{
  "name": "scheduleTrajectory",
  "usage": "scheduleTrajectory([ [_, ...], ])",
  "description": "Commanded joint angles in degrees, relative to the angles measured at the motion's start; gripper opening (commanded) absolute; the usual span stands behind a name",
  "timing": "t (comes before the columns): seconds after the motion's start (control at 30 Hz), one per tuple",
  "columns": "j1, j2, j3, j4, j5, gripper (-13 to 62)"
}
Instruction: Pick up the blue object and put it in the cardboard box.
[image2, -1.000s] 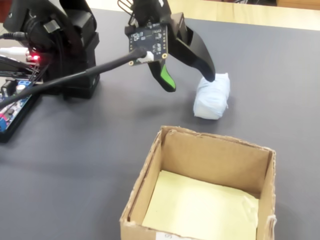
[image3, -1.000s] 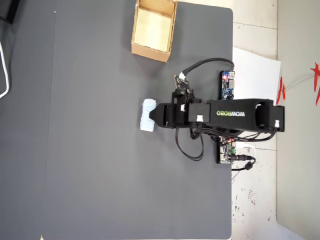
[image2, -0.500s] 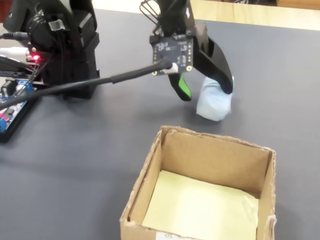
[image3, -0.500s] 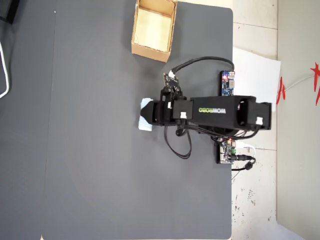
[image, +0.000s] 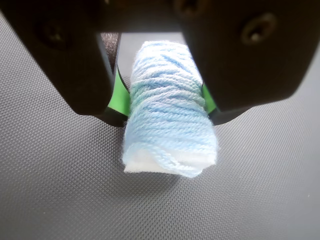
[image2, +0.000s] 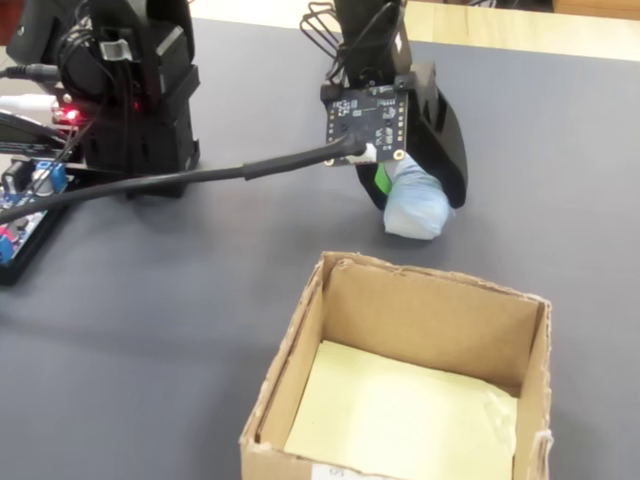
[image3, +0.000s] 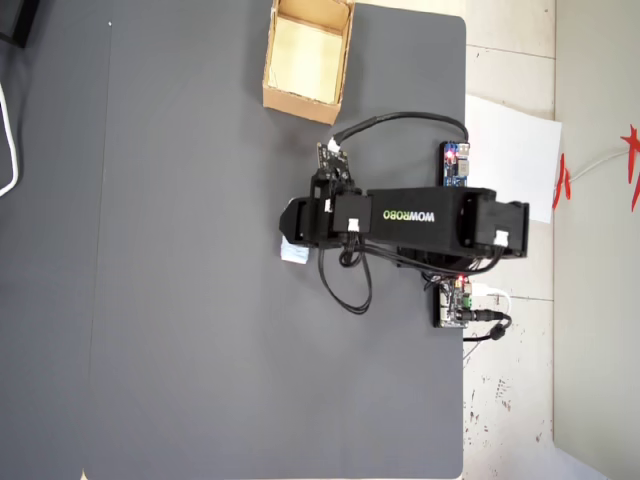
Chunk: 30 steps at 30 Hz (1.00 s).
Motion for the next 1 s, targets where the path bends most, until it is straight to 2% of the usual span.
scheduleTrajectory([
  [0.0, 0.1, 0.7, 0.4, -8.1, 3.0, 19.7],
  [0.07, 0.6, 2.5, 1.9, -11.3, 3.0, 16.9],
  [0.67, 5.8, 30.8, 16.6, -18.5, 3.0, 17.0],
  [0.97, 9.0, 38.1, 18.4, -21.9, 0.1, 17.1],
])
